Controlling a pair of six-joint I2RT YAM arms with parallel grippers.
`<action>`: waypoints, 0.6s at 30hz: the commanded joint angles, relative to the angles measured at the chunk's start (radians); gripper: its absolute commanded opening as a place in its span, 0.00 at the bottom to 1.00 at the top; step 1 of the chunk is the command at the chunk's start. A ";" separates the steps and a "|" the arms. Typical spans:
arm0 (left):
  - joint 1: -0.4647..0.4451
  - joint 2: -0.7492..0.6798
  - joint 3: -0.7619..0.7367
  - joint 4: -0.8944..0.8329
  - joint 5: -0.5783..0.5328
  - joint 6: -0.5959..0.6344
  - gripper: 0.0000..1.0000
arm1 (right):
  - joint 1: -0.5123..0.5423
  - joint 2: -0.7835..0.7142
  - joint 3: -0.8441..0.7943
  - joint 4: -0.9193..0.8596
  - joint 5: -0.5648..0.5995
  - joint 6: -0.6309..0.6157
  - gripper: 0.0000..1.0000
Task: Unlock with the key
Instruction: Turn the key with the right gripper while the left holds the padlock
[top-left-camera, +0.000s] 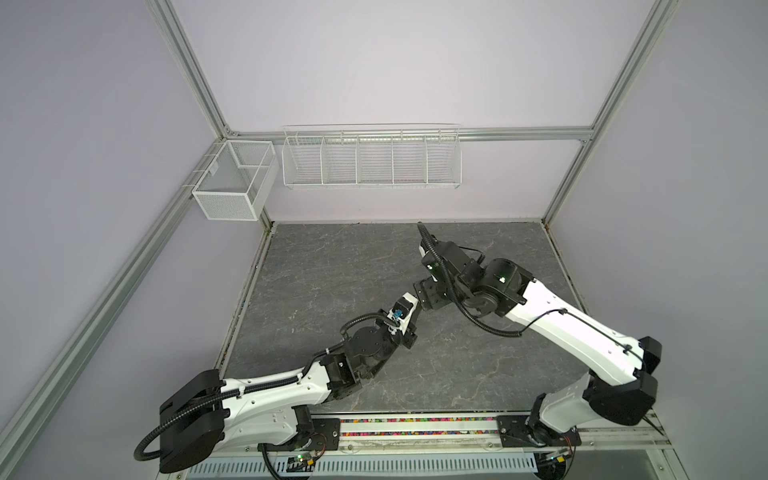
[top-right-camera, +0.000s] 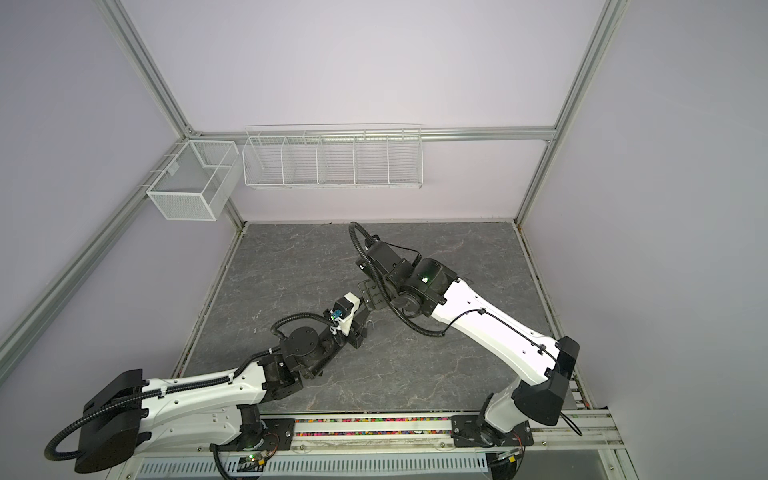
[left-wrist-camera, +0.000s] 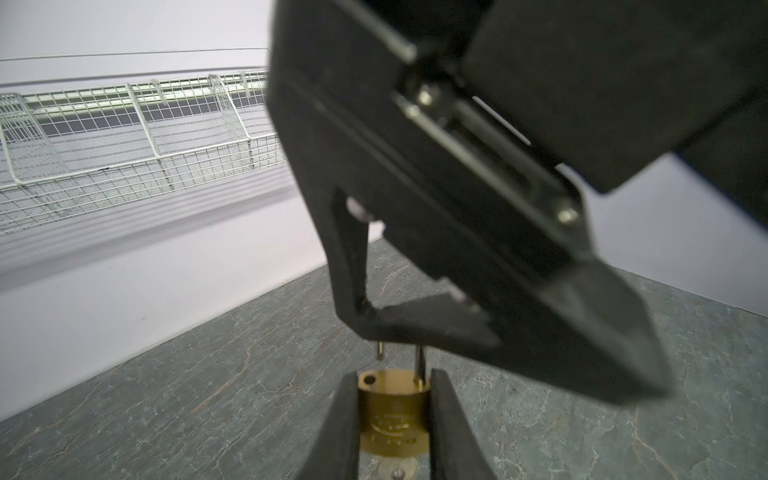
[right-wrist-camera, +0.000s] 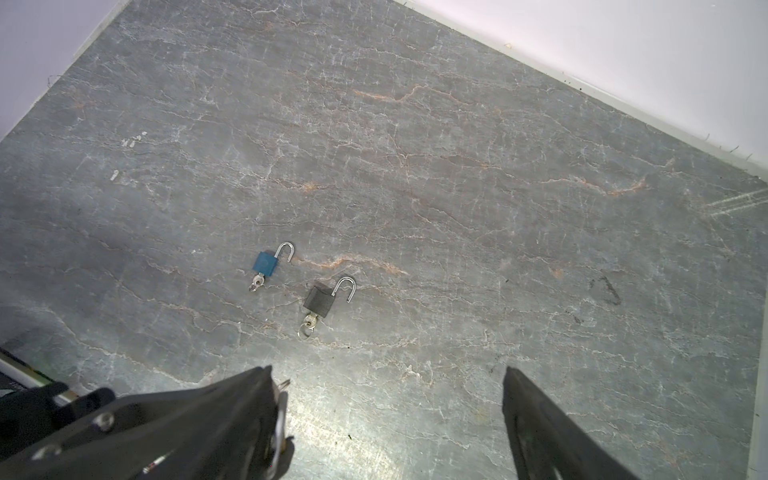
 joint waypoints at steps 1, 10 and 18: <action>-0.006 -0.016 -0.003 0.018 -0.007 -0.002 0.00 | 0.005 0.011 0.031 -0.042 0.044 -0.028 0.88; -0.008 -0.063 -0.016 -0.002 -0.009 0.020 0.00 | -0.016 0.013 0.074 -0.091 -0.027 -0.081 0.91; -0.007 -0.061 -0.014 -0.001 0.001 0.009 0.00 | -0.033 0.001 0.114 -0.157 -0.037 -0.118 0.91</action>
